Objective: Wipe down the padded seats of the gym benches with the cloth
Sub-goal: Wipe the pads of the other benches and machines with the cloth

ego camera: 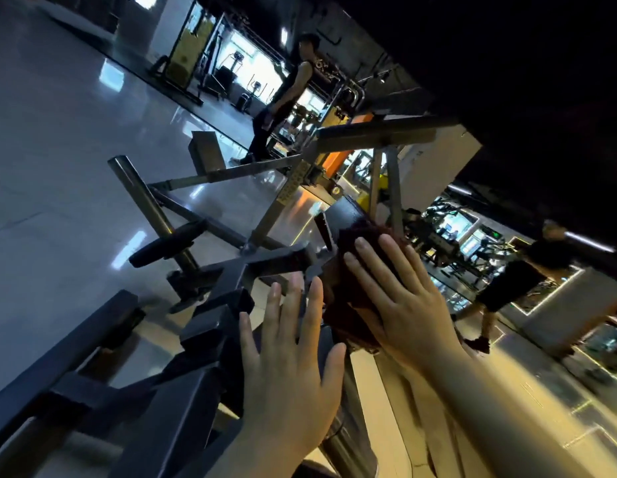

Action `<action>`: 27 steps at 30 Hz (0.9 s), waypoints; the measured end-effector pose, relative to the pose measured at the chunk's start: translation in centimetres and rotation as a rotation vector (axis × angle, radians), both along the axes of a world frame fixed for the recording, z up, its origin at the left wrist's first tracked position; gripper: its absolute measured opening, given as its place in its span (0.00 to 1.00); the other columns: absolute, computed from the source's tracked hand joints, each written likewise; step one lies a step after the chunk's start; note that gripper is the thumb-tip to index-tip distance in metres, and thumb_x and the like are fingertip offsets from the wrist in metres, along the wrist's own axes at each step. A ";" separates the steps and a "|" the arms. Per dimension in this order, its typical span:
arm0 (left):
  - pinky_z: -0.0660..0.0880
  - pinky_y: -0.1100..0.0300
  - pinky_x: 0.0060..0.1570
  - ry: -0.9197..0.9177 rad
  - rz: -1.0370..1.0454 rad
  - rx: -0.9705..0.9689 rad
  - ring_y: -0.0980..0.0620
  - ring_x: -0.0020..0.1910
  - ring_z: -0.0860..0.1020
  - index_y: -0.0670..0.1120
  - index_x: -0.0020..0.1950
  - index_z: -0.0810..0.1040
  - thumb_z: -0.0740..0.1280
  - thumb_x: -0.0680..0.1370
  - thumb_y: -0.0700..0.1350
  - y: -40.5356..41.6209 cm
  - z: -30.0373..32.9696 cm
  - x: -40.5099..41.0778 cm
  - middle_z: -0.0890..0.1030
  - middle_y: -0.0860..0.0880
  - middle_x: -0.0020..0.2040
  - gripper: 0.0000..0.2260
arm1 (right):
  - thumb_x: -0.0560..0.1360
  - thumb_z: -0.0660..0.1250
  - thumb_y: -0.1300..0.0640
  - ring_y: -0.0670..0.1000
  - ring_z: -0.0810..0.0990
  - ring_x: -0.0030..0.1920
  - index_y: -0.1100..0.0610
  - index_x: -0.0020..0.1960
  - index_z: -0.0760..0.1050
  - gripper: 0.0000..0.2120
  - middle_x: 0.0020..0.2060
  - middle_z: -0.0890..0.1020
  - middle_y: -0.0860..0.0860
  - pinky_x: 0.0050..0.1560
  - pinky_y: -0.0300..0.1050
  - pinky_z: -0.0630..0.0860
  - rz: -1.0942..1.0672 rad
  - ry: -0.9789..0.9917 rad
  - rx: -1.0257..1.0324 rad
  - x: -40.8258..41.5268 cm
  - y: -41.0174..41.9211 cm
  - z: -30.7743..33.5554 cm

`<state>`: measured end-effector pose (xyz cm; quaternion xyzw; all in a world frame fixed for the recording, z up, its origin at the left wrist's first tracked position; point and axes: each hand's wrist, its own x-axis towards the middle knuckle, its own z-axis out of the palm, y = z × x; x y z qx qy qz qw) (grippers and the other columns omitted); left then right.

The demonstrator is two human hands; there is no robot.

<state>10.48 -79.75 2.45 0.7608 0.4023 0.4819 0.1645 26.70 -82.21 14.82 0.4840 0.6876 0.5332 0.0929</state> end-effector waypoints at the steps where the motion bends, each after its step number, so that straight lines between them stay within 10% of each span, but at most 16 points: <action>1: 0.55 0.36 0.66 -0.014 -0.014 -0.006 0.46 0.76 0.54 0.49 0.80 0.47 0.51 0.78 0.61 0.0 0.0 -0.1 0.56 0.46 0.79 0.34 | 0.79 0.56 0.46 0.55 0.48 0.79 0.53 0.78 0.54 0.30 0.78 0.53 0.51 0.75 0.59 0.55 -0.006 -0.026 -0.003 0.7 -0.6 -0.2; 8: 0.55 0.36 0.67 -0.035 -0.094 0.021 0.45 0.77 0.54 0.50 0.80 0.46 0.52 0.78 0.61 0.2 0.0 -0.1 0.57 0.44 0.79 0.34 | 0.78 0.57 0.44 0.55 0.47 0.79 0.50 0.80 0.48 0.34 0.78 0.52 0.50 0.77 0.57 0.49 -0.059 0.012 -0.008 1.6 -1.5 -1.4; 15: 0.54 0.35 0.68 0.016 -0.070 0.012 0.43 0.77 0.55 0.50 0.80 0.47 0.51 0.78 0.61 0.2 0.1 -0.4 0.55 0.44 0.79 0.34 | 0.79 0.58 0.42 0.59 0.71 0.69 0.58 0.61 0.79 0.23 0.63 0.79 0.56 0.69 0.58 0.68 0.066 0.267 0.086 -4.7 5.8 1.5; 27: 0.55 0.34 0.67 0.089 -0.042 0.200 0.43 0.76 0.55 0.52 0.80 0.49 0.53 0.78 0.58 -0.2 0.4 -0.3 0.56 0.44 0.79 0.32 | 0.79 0.53 0.37 0.56 0.75 0.64 0.55 0.74 0.61 0.30 0.66 0.76 0.56 0.60 0.55 0.74 -0.106 0.650 0.206 4.5 -4.1 -2.5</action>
